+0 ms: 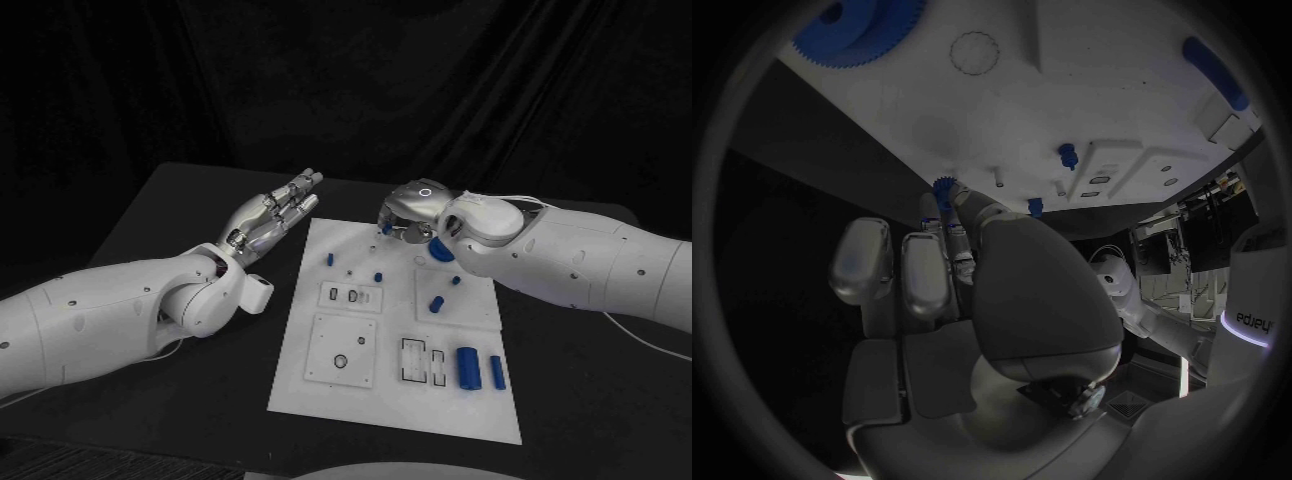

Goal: Assemble the parts on the task board

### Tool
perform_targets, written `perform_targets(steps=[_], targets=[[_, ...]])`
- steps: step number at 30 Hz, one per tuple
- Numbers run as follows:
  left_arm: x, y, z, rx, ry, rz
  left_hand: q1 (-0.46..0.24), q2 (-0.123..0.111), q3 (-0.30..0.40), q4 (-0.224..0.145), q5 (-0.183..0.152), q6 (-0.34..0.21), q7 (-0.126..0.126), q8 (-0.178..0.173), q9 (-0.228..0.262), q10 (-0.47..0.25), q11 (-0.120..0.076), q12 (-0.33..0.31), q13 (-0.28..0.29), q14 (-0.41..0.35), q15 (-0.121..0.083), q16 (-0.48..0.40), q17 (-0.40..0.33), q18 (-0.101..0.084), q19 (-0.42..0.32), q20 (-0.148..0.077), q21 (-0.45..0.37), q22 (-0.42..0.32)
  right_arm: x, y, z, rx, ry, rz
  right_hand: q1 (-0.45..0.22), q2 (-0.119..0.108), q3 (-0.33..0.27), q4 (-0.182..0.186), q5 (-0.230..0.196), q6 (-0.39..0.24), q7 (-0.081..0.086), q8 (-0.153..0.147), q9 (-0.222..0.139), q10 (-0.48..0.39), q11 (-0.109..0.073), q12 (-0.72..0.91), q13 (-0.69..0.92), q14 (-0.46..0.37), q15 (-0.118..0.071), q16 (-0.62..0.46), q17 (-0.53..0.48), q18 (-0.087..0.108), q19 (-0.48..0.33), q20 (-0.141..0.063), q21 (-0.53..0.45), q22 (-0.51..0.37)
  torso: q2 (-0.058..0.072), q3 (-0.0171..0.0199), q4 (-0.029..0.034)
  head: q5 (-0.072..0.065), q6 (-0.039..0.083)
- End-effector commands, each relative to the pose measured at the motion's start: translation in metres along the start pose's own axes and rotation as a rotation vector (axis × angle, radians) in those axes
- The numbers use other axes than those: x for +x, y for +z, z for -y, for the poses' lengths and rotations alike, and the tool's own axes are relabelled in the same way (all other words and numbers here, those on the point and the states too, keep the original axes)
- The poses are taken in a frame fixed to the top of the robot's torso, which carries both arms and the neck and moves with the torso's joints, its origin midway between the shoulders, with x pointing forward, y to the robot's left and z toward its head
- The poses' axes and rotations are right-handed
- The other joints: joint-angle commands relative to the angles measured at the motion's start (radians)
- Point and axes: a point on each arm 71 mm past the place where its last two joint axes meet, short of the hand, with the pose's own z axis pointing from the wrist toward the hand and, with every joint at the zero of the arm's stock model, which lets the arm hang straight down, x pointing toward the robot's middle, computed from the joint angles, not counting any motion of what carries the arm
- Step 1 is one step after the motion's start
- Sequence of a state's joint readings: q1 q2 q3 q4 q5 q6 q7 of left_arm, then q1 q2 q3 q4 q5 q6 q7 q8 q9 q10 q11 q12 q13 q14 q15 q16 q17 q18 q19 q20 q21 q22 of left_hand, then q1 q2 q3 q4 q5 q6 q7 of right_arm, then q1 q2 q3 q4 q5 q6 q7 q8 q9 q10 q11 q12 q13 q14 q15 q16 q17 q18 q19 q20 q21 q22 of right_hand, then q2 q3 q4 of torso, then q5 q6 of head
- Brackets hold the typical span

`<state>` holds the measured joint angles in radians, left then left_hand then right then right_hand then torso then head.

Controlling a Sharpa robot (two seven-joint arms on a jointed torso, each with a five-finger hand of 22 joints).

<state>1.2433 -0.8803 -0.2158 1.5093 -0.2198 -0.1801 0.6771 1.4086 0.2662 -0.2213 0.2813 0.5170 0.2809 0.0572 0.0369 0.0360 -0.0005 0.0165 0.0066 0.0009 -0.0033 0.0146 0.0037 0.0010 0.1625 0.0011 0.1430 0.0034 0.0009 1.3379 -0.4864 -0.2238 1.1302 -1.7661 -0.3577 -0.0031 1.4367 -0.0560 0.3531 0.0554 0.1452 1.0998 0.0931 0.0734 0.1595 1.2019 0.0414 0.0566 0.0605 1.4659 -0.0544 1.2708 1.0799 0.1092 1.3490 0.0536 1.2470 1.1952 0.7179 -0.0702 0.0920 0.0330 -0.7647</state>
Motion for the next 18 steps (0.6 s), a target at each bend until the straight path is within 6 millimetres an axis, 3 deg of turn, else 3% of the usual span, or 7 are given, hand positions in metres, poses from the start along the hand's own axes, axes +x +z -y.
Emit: perform_targets(steps=[1,18], targets=[[0.0016,0.0007,0.0069,0.087,-0.007,-0.012,0.010,0.001,0.006,0.000,0.004,0.008,0.002,0.007,0.002,0.000,0.007,-0.007,-0.001,0.003,0.007,-0.004,-0.001,0.018,-0.001,0.007,-0.003,-0.001,0.0017,0.0001,-0.0005,-0.002,-0.007,-0.008,-0.004,-0.007,0.002,0.007,-0.004,-0.010,0.001,-0.003,0.000,-0.011,0.000,0.002,0.001,0.017,-0.004,-0.008,-0.005,-0.013,0.000,-0.002,-0.002,-0.002,0.000,0.0005,-0.0011,-0.001,0.001],[0.0013,0.0014,0.0063,0.083,-0.006,-0.012,0.010,0.000,0.006,0.000,0.004,0.012,0.004,0.008,0.002,0.000,0.009,-0.007,-0.001,0.003,0.008,-0.004,-0.001,0.018,-0.001,0.008,-0.003,-0.001,0.0010,0.0038,-0.0032,-0.005,-0.009,-0.005,-0.008,-0.008,0.001,0.013,-0.008,-0.014,0.000,-0.006,-0.001,-0.015,0.000,0.003,0.001,0.013,-0.003,-0.012,-0.010,-0.012,-0.003,-0.001,-0.004,-0.002,0.001,0.0006,-0.0017,0.002,-0.001]])
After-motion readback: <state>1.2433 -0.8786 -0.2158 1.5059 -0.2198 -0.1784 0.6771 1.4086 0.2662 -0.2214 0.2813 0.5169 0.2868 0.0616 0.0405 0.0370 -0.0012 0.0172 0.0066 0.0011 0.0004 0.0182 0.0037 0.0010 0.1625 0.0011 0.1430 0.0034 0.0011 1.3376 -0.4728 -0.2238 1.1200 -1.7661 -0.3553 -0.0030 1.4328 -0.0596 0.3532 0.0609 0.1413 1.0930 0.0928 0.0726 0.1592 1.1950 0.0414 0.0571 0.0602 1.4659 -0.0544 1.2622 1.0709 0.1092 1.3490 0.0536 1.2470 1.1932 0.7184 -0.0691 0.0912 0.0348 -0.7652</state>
